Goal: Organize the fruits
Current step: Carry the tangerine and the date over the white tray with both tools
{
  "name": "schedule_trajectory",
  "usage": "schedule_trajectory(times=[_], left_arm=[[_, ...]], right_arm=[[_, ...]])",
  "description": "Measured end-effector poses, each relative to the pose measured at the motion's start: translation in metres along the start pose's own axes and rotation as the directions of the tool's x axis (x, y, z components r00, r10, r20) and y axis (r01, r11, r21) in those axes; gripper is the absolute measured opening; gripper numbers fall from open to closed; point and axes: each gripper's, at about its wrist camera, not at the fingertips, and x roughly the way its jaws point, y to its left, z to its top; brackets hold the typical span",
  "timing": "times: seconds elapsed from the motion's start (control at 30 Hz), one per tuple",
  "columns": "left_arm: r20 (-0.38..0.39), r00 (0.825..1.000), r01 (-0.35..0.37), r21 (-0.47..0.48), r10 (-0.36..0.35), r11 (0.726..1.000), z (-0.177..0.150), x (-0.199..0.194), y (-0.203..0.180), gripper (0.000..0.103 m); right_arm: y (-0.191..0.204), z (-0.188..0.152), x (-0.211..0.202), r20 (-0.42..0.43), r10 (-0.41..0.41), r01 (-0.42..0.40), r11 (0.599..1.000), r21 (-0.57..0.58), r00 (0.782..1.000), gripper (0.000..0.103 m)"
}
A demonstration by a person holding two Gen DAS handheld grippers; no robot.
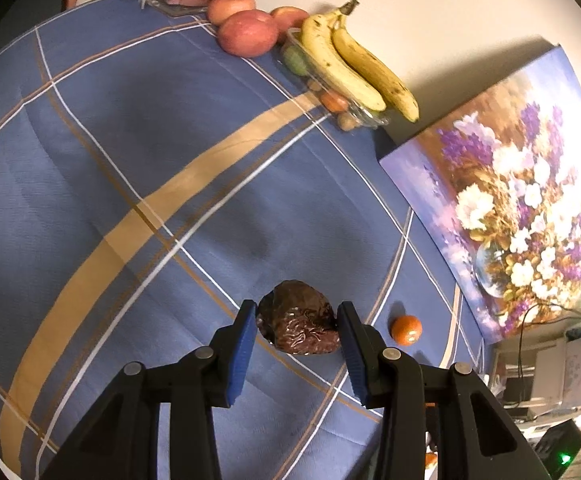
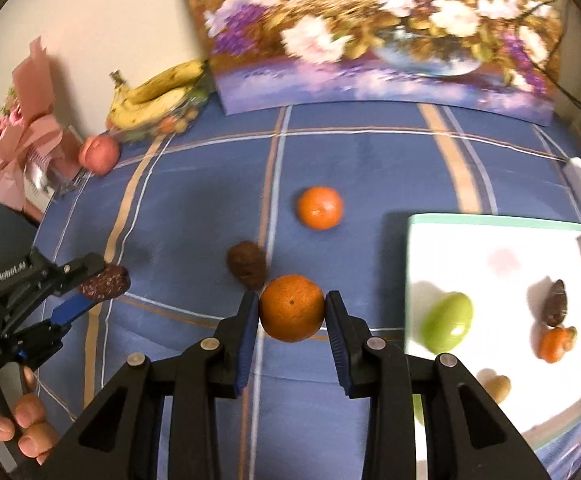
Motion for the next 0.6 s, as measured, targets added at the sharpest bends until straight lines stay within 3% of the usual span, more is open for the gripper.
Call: schedule_trajectory(times=[0.47,0.6], left_arm=[[-0.032,0.999,0.004,0.155,0.0,0.988,-0.029,0.005,-0.037,0.043],[-0.054,0.998,0.021,0.227,-0.008,0.974,-0.049,0.007,-0.06,0.044]], right_arm=[[-0.08,0.008,-0.035,0.057,-0.08,0.069,0.981,0.181,0.995,0.035],[-0.112,0.008,-0.044,0.056,-0.153,0.136,0.964,0.227,0.987,0.035]])
